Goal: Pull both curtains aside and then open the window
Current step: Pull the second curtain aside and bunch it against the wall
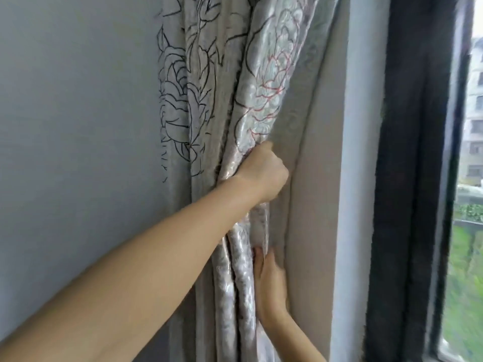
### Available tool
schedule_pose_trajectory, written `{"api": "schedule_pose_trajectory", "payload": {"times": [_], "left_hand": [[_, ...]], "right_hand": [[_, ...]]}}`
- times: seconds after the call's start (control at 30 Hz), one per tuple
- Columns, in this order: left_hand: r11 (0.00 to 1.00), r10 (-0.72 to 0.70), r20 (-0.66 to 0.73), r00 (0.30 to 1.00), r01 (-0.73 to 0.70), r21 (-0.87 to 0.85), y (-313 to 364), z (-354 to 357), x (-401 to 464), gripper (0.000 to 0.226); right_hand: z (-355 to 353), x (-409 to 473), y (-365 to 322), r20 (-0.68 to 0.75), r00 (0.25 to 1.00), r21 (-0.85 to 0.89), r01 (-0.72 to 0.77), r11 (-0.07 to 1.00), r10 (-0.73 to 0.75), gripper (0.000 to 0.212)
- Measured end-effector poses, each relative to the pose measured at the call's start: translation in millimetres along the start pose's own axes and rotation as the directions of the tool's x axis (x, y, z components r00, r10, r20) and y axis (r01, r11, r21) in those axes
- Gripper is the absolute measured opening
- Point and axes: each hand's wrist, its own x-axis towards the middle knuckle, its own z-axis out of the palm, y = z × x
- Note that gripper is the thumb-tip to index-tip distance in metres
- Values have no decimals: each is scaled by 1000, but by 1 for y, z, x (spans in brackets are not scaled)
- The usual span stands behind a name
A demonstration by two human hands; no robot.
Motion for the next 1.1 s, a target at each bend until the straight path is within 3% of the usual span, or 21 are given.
{"api": "schedule_pose_trajectory", "payload": {"times": [0.03,0.1,0.17,0.27,0.33,0.4,0.47,0.6,0.87,1.0,1.1], "left_hand": [[999,-24,18,1000,25,-42,-15,20,0,22],[991,-101,58,993,105,-80,-40,63,0,22],[975,-182,-57,982,172,-140,-66,101,-1,5],[987,-127,-138,982,140,84,-96,163,13,36],[979,-174,-112,978,184,88,-112,194,26,36],[991,-137,-51,989,136,-4,-129,225,37,30],[986,-139,-97,986,129,-105,-151,261,46,37],[984,-177,-158,971,175,-24,-183,309,51,44],[988,-155,-279,948,154,-25,-179,319,54,40],[975,-174,-335,926,116,-188,-157,308,51,44],[920,-204,-345,916,58,-388,-137,306,46,50]], "right_hand": [[22,14,3,10,1000,-18,10,1000,-10,26],[64,38,8,0,1000,-51,11,999,-11,33],[102,61,12,3,999,-84,49,995,-49,29],[148,98,21,-6,997,-139,82,987,-83,33],[176,122,28,-4,995,-180,95,979,-98,40],[203,144,29,-12,994,-210,101,972,-106,65],[230,166,31,11,996,-248,87,965,-87,92],[273,195,30,77,997,-355,46,934,-20,43],[277,193,38,27,997,-299,81,951,-77,38],[246,170,46,44,997,-139,69,988,-64,27],[205,137,55,148,989,-20,-9,1000,12,37]]}}
